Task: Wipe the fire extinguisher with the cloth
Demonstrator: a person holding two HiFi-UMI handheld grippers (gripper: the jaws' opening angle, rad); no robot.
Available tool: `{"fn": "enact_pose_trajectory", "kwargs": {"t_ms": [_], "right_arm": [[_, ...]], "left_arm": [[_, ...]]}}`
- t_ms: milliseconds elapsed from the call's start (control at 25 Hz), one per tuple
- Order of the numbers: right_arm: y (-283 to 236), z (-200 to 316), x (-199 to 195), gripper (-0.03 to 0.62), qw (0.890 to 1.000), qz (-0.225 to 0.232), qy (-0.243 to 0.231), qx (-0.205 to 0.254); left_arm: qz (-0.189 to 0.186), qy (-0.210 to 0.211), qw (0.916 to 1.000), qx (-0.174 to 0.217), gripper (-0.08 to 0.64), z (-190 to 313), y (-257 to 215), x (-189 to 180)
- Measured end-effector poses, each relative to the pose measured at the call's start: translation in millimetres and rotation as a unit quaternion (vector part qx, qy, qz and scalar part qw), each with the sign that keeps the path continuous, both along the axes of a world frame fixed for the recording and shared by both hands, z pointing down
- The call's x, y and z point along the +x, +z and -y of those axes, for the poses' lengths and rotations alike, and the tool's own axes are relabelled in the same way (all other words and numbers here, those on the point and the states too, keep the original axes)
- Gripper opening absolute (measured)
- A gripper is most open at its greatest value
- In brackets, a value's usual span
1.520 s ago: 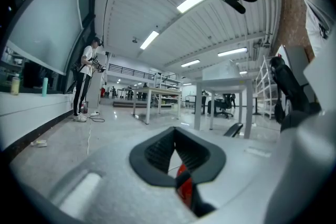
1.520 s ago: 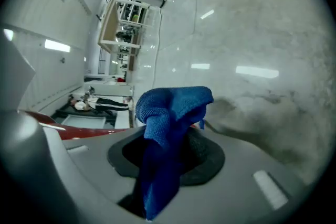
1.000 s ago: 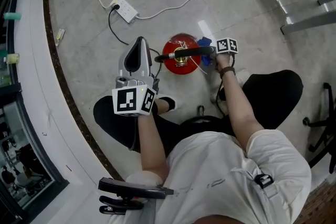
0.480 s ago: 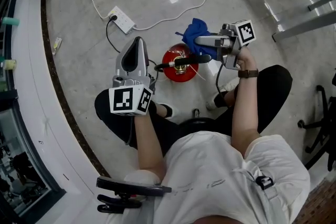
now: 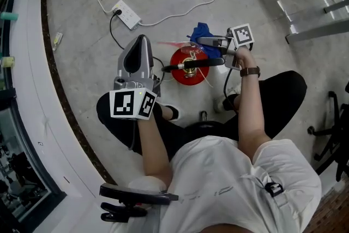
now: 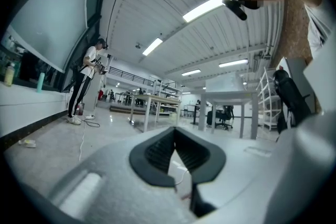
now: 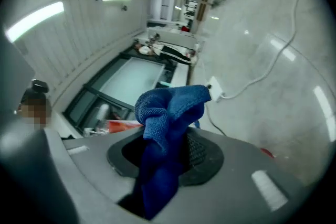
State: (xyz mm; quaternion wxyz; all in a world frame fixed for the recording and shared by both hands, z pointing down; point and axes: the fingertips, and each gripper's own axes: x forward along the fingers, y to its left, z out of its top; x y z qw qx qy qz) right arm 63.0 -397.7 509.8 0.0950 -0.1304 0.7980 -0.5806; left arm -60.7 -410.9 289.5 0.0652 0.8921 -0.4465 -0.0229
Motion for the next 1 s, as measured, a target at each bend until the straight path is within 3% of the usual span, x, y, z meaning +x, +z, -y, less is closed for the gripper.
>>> {"fn": "enact_pose_trajectory", "kwargs": {"t_ms": [80, 160, 240, 320, 440, 560, 640, 720, 840, 920, 1000], "right_arm": [[83.8, -4.1, -2.9, 0.129, 0.995, -0.078, -0.019, -0.056], [176.6, -12.1, -1.8, 0.13, 0.983, -0.13, -0.009, -0.131], [252.8, -18.8, 4.1, 0.129, 0.967, -0.126, 0.052, -0.213], [298.7, -22.5, 11.0, 0.13, 0.95, -0.099, 0.123, -0.269], [333.0, -26.5, 20.0, 0.132, 0.936, -0.124, 0.167, -0.283], [345.3, -31.5, 25.1, 0.134, 0.936, -0.215, 0.131, -0.246], [338.2, -27.7, 28.3, 0.133, 0.936, -0.275, 0.083, -0.203], [303.0, -9.4, 29.8, 0.133, 0.946, -0.274, 0.057, -0.162], [177.7, 34.3, 26.6, 0.129, 0.982, -0.142, 0.085, -0.089], [78.9, 54.2, 29.4, 0.13, 0.993, -0.052, 0.101, -0.031], [-10.4, 57.7, 27.7, 0.13, 0.997, 0.016, 0.068, 0.04]], "left_arm": [[0.006, 0.001, 1.0, -0.004, 0.0, 2.7, 3.8, 1.0], [0.009, -0.001, 0.9999, -0.01, 0.0, 4.9, 9.0, -0.5], [0.014, -0.004, 0.9998, -0.017, 0.0, 5.9, 14.3, -3.3], [0.02, -0.006, 0.9995, -0.023, 0.0, 6.7, 19.9, -6.0], [0.026, -0.009, 0.9991, -0.033, 0.0, 9.1, 27.8, -10.7], [0.024, -0.008, 0.9989, -0.039, 0.0, 10.5, 28.9, -13.2], [0.023, -0.005, 0.9992, -0.033, 0.0, 12.7, 24.1, -13.1], [0.023, -0.003, 0.9994, -0.026, 0.0, 16.0, 19.2, -12.7], [0.02, 0.001, 0.9996, -0.022, 0.0, 19.9, 15.7, -10.7], [0.015, 0.004, 0.9997, -0.019, 0.0, 23.2, 12.6, -8.6], [0.01, 0.008, 0.9998, -0.014, 0.0, 25.8, 7.4, -6.0]]}}
